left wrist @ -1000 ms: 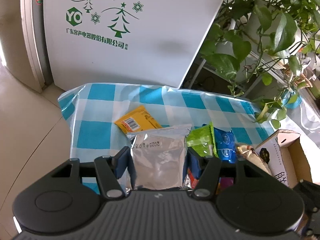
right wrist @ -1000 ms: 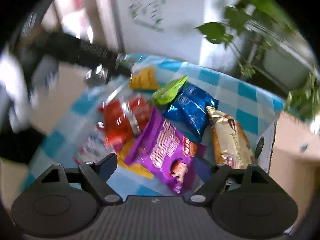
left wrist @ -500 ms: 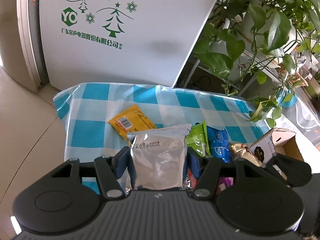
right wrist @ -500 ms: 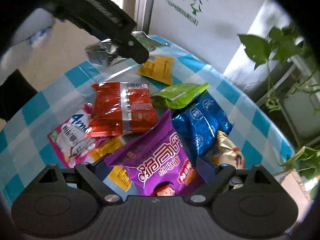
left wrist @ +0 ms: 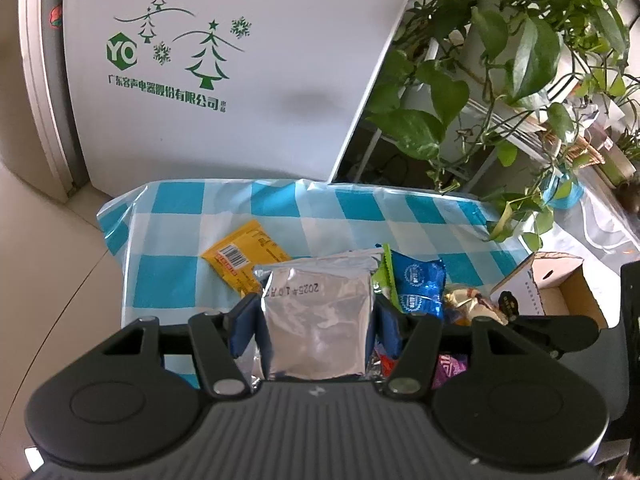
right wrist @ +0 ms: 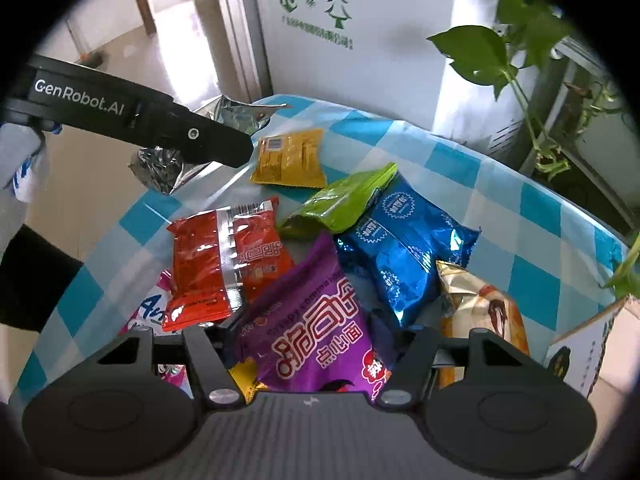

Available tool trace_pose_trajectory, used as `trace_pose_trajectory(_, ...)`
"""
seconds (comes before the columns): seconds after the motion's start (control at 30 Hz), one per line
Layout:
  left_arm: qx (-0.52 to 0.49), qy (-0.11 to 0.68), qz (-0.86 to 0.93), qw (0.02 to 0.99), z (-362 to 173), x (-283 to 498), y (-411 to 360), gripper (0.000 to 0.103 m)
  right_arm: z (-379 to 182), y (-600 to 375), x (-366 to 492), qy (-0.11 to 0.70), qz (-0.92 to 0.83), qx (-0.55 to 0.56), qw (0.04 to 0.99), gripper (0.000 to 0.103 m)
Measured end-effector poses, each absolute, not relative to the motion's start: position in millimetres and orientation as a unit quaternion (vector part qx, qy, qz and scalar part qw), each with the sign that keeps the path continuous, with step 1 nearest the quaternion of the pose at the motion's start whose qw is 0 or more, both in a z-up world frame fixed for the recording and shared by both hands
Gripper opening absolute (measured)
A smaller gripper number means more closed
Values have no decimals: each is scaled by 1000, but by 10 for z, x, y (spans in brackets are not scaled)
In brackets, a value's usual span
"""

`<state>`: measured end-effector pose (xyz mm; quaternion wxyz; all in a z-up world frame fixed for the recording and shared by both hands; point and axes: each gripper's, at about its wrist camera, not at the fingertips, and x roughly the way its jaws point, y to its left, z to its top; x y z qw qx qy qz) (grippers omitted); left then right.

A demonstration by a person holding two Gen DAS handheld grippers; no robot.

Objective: Organize snacks
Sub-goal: 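Lift the purple bag with the right gripper while the left gripper holds the silver bag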

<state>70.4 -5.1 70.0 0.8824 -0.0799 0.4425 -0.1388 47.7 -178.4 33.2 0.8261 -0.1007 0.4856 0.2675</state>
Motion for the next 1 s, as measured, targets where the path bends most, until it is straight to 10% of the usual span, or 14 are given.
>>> trace_pose_trajectory(0.57,-77,424,-131,893,786,703,-113,60,584,-1929,294,481,208,35,851,50)
trace_pose_trajectory(0.7,-81,422,-132,893,803,688,-105,60,591,-1916,238,472,218,42,853,83)
trace_pose_trajectory(1.0,-84,424,-131,892,802,688,-38,60,615,-1849,-1,456,313,-169,816,89)
